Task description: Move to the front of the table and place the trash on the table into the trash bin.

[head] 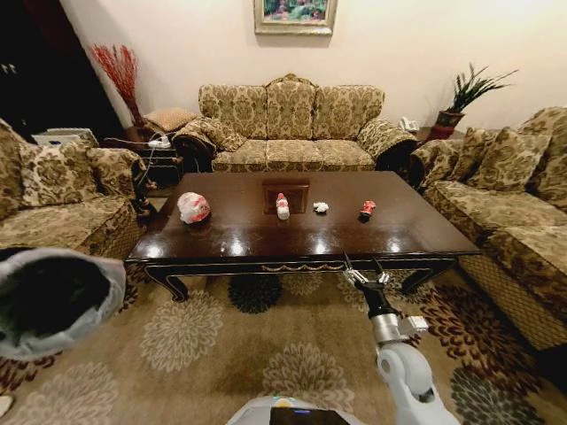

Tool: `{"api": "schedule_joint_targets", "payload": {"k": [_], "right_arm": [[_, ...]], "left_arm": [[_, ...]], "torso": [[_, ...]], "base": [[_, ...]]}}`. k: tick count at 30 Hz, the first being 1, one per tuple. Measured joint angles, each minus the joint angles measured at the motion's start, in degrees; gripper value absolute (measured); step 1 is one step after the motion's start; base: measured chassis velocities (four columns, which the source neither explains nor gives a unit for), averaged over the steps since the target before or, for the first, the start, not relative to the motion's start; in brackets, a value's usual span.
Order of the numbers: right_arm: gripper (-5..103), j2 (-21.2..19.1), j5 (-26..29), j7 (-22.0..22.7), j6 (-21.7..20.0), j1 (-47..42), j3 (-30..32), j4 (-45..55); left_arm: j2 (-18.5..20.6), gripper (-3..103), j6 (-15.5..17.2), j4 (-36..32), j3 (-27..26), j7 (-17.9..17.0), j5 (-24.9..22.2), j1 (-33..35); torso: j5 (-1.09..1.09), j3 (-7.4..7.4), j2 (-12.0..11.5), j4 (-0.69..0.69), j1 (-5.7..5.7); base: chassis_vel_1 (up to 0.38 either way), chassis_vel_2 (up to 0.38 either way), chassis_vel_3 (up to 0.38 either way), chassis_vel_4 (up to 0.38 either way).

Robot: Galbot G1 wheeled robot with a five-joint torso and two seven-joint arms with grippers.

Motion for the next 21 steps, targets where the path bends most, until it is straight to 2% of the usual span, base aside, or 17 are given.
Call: {"api": "schedule_joint_targets", "payload": {"k": [1, 4, 5, 8, 16, 21], "right_arm": [[100, 0.0, 0.0, 0.0, 0.0, 0.0, 0.0, 0.0], [100, 0.2, -4.7, 1.5, 0.1, 1.0, -0.1, -0.1], [100, 0.2, -4.7, 1.5, 0.1, 1.0, -0.1, -0.1], [100, -0.5, -5.2, 2.0, -0.7, 0.8, 0.0, 0.8], [100, -1.4, -4.8, 2.8, -1.4, 0.3, 0.0, 1.8], [100, -1.1, -4.8, 3.0, -1.2, 0.3, -0.1, 1.9]], "left_arm": [[0.0, 3, 0.0, 0.0, 0.0, 0.0, 0.0, 0.0], [2.9, 3, 3.1, -3.7, 1.3, -0.3, -2.0, -2.9], [2.9, 3, 3.1, -3.7, 1.3, -0.3, -2.0, -2.9], [4.8, 3, 5.9, -7.0, 4.5, -0.7, -2.6, -5.4], [4.9, 3, 7.0, -8.2, 9.0, -0.9, -0.5, -6.7], [5.9, 3, 7.0, -8.1, 9.4, -0.9, -0.4, -6.8]], "torso": [[0.0, 0.0, 0.0, 0.0, 0.0], [0.05, 0.0, 0.0, -0.01, 0.01], [0.05, 0.0, 0.0, -0.01, 0.01], [0.01, 0.01, 0.0, -0.03, 0.01], [0.01, 0.01, 0.0, -0.02, 0.01], [0.02, 0.0, 0.0, -0.01, 0.01]], "base": [[0.0, 0.0, 0.0, 0.0], [0.0, 0.0, 0.0, 0.0], [0.0, 0.0, 0.0, 0.0], [0.0, 0.0, 0.0, 0.0], [0.005, 0.004, -0.007, -0.005], [0.079, 0.075, -0.085, -0.088]]}}
